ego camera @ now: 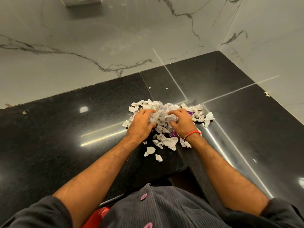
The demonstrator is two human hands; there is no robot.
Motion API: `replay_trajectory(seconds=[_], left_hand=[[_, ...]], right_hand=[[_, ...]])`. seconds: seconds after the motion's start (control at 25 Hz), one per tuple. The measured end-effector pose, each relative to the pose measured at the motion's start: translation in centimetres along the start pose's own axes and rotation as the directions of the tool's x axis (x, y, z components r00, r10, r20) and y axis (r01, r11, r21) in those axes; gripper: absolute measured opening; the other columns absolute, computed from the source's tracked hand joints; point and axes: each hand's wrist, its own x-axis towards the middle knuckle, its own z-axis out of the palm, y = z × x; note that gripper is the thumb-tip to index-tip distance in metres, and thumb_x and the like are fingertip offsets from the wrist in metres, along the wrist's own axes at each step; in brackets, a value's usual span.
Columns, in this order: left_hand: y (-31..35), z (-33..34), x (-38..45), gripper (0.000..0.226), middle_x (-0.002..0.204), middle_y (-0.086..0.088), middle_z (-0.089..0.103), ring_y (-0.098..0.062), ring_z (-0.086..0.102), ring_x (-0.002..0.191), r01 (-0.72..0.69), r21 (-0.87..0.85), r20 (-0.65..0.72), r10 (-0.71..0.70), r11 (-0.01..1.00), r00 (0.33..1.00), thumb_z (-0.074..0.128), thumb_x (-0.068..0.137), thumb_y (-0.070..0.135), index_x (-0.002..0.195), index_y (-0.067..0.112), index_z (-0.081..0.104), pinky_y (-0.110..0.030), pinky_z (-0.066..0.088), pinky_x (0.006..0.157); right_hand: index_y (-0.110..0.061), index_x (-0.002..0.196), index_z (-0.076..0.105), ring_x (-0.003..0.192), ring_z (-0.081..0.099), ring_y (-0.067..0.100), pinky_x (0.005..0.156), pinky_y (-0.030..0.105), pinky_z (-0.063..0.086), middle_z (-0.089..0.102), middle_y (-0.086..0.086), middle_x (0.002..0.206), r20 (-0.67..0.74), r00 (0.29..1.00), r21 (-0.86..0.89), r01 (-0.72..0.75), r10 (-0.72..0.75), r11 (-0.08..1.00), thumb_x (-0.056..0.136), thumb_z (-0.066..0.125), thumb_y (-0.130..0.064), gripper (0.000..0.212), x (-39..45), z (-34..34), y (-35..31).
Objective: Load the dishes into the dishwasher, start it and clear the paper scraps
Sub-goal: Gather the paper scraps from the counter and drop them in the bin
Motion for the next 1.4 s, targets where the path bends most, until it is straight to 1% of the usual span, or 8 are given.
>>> replay_trajectory(seconds=[0.08,0.2,0.36,0.44,0.8,0.96,1.16,1.4], left_hand=[[-1.0,0.2,-0.5,0.072,0.153,0.004,0.039,-0.018,0.038,0.138,0.019,0.08,0.077,-0.026,0.997,0.997,0.074,0.089,0.031,0.15,0.031,0.037,-0.046,0.036,0.116],[-2.3,-0.3,-3.9,0.075,0.148,0.006,0.034,-0.014,0.039,0.131,0.034,0.056,-0.069,-0.03,0.998,0.997,0.076,0.086,0.038,0.15,0.034,0.037,-0.038,0.037,0.109],[-4.1,1.3,-9.0,0.07,0.133,0.009,0.034,-0.015,0.057,0.11,0.143,0.044,0.108,-0.147,0.989,0.983,0.075,0.081,0.055,0.141,0.039,0.042,-0.039,0.055,0.096],[-4.7,2.4,-9.6,0.068,0.13,0.01,0.036,-0.015,0.056,0.111,0.129,0.074,0.171,-0.14,0.989,0.975,0.075,0.081,0.054,0.14,0.038,0.046,-0.039,0.055,0.096],[-3.7,3.8,-8.4,0.022,0.11,0.006,0.062,-0.016,0.062,0.102,0.009,0.054,0.129,-0.016,0.998,0.992,0.063,0.096,0.022,0.117,0.025,0.07,-0.04,0.054,0.091],[-3.5,3.4,-7.5,0.018,0.105,0.003,0.066,-0.013,0.062,0.097,0.024,-0.022,0.091,-0.022,0.999,0.996,0.063,0.097,0.019,0.111,0.02,0.073,-0.037,0.053,0.093],[0.3,0.1,-4.6,0.012,0.092,0.01,0.067,0.001,0.058,0.082,0.01,-0.197,-0.085,-0.027,0.98,0.996,0.068,0.095,0.023,0.105,0.021,0.075,-0.018,0.049,0.075],[3.5,-1.6,1.2,0.046,0.113,0.005,0.068,-0.009,0.067,0.093,0.027,-0.27,-0.036,-0.038,0.962,0.999,0.071,0.092,0.029,0.135,0.018,0.061,-0.027,0.057,0.084]], right_hand=[[-0.021,0.127,0.062,0.106,0.051,0.018,0.094,0.032,0.05,0.046,0.006,0.124,0.037,0.999,-0.114,0.035,-0.031,0.993,0.09,0.067,-0.014,0.039,-0.7,-0.3,1.0],[-0.029,0.134,0.052,0.099,0.055,0.016,0.084,0.034,0.055,0.043,0.002,0.126,0.049,0.988,-0.127,0.153,-0.147,0.98,0.089,0.069,-0.03,0.048,-3.8,-0.4,0.9],[-0.037,0.145,0.033,0.124,0.047,0.025,0.095,0.045,0.052,0.03,0.003,0.142,0.43,0.898,-0.242,0.215,-0.094,0.946,0.085,0.068,-0.05,0.071,-8.0,3.2,0.4],[-0.036,0.144,0.033,0.128,0.04,0.026,0.094,0.048,0.052,0.028,0.002,0.143,0.481,0.873,-0.286,0.241,-0.079,0.927,0.084,0.068,-0.052,0.071,-8.8,5.2,0.6],[-0.009,0.097,0.071,0.09,0.061,0.028,0.085,0.042,0.05,0.064,0.011,0.094,0.287,0.937,-0.101,0.235,-0.198,0.967,0.088,0.069,-0.012,0.01,-7.2,7.0,1.4],[-0.012,0.091,0.075,0.084,0.06,0.015,0.084,0.029,0.048,0.068,0.006,0.087,0.243,0.964,0.008,0.108,-0.107,0.994,0.085,0.073,-0.012,0.006,-6.9,6.0,0.6],[-0.016,0.091,0.074,0.06,0.059,0.008,0.06,0.026,0.053,0.067,-0.001,0.076,-0.001,0.999,0.335,-0.047,0.051,0.941,0.083,0.078,-0.016,0.009,-4.8,2.4,-1.6],[-0.019,0.122,0.067,0.092,0.068,0.011,0.082,0.026,0.058,0.068,-0.001,0.114,-0.064,0.993,0.329,-0.069,0.095,0.942,0.082,0.079,-0.026,0.042,-0.1,-2.0,-1.9]])
